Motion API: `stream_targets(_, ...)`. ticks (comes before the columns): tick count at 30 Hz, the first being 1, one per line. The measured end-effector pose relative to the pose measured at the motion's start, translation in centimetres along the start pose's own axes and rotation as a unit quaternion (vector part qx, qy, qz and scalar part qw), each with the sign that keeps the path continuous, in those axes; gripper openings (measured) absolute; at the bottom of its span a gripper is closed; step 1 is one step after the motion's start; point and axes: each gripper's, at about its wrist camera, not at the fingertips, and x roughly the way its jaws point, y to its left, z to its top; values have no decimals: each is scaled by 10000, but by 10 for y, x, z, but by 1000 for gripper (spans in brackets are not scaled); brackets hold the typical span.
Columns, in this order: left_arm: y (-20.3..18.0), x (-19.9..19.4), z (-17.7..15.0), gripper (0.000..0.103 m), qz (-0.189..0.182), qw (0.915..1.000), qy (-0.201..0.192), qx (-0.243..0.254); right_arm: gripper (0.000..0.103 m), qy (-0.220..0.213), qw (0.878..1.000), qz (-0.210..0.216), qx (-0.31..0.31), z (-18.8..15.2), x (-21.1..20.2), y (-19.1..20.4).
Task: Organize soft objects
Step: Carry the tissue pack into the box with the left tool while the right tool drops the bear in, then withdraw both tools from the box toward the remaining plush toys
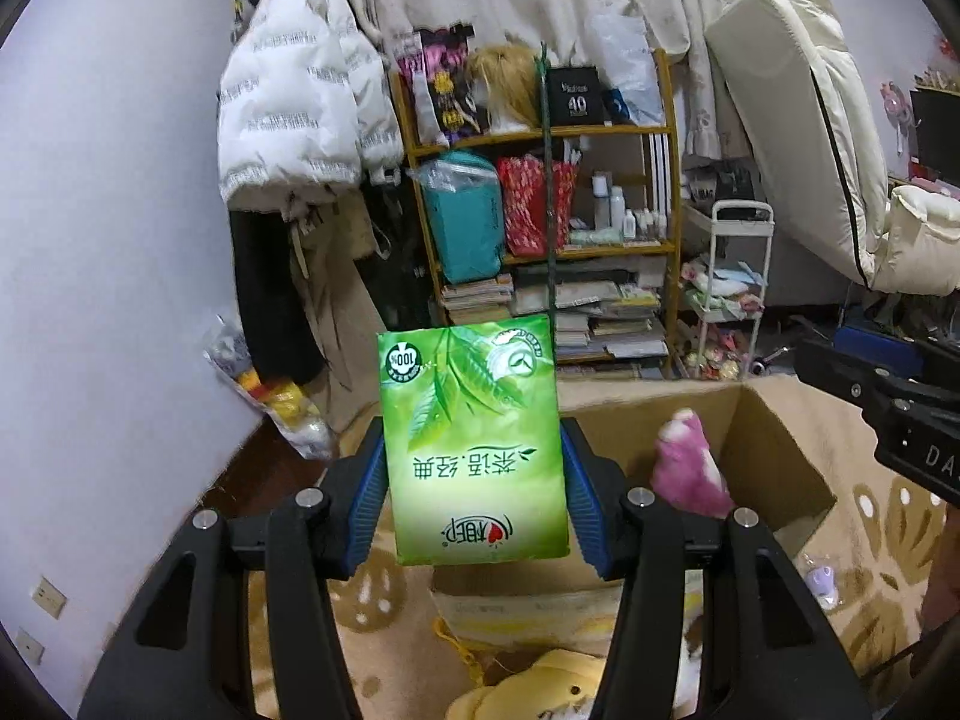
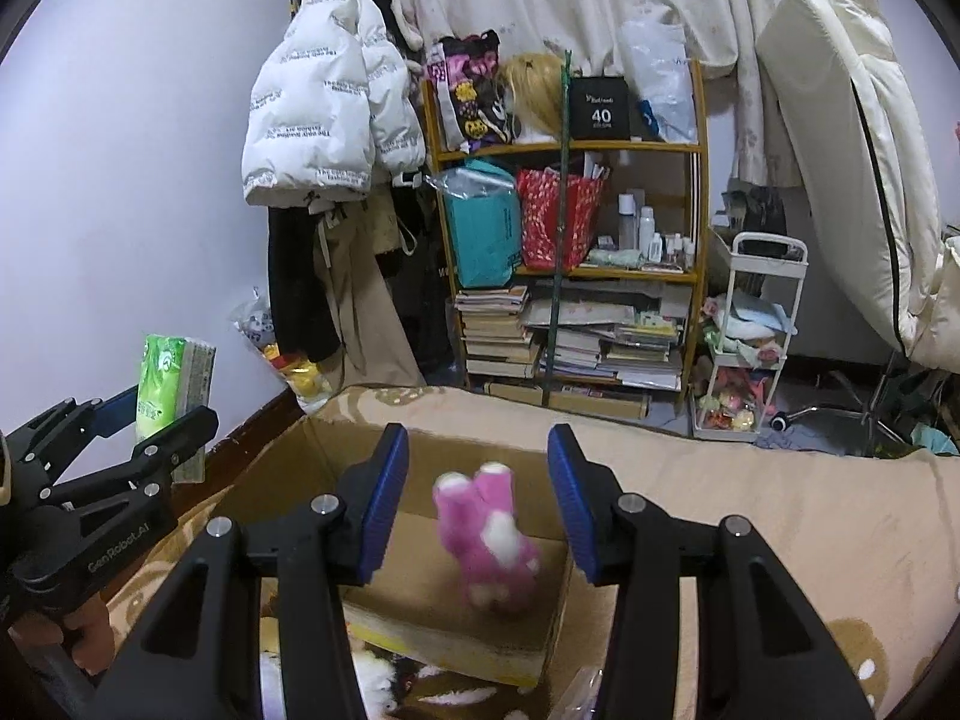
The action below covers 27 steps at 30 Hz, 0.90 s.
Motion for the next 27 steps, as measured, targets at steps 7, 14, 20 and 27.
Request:
stream_targets(7, -16, 18, -10, 54, -355, 9986, 343, 199, 51, 320, 9990, 143, 284, -11, 19, -13)
stream_targets(14, -20, 29, -15, 64, -220, 9977, 589, 268, 51, 570, 9974, 262, 363, -19, 26, -16)
stream_targets(20, -10, 25, -12, 80, -88, 9982, 571, 157, 67, 607, 9972, 284, 338, -21, 21, -14)
stream_targets(27, -1, 9, -10, 95, 78, 9981, 600, 75, 91, 797, 9955, 269, 431, -27, 13, -19)
